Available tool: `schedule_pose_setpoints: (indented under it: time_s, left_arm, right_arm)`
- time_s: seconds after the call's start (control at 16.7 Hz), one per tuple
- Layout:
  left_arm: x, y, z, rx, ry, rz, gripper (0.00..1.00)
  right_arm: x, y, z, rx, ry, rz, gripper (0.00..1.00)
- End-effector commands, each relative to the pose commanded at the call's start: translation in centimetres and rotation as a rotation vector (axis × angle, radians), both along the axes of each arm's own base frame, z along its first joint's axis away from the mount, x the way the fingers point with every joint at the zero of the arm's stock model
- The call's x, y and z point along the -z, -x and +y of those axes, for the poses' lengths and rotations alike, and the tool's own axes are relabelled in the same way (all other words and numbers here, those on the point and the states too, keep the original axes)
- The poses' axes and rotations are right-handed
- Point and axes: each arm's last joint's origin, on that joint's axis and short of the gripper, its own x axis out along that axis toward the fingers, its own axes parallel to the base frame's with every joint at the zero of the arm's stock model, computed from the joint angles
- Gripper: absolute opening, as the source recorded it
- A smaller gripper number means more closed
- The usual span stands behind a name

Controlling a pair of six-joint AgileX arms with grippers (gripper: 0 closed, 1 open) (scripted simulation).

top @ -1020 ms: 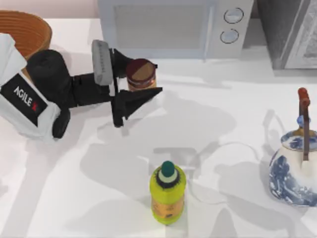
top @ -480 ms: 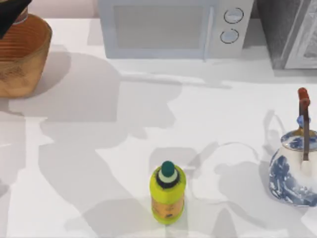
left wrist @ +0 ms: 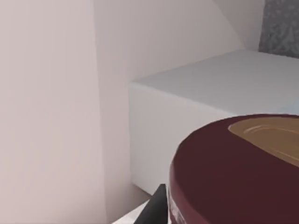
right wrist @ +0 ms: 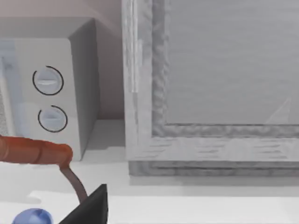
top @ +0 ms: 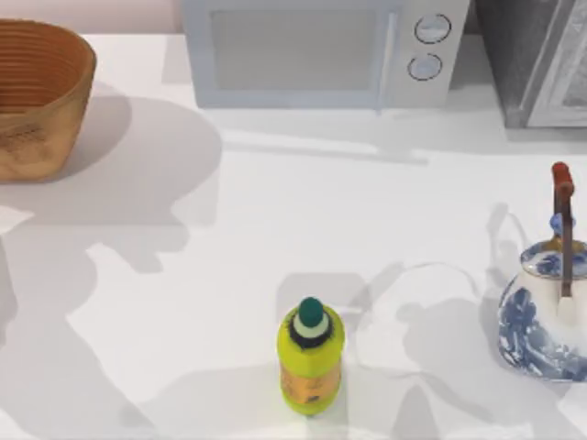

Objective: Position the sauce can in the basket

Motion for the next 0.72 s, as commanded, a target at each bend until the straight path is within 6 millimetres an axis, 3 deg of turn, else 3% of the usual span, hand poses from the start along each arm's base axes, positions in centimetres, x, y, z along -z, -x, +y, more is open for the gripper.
schedule_pose_setpoints:
  time_s: [0.36,0.72]
  left_arm:
    - [0.4,-0.6,-0.6,0.004,-0.001,-0.001,0.0]
    - [2.3,-4.1,-4.3,0.0,0.0,0.0,0.0]
  right_arm:
    - [0.0,0.0,0.0,0.0,0.0,0.0,1.0]
    - [0.0,0.0,0.0,0.0,0.0,0.0,1.0]
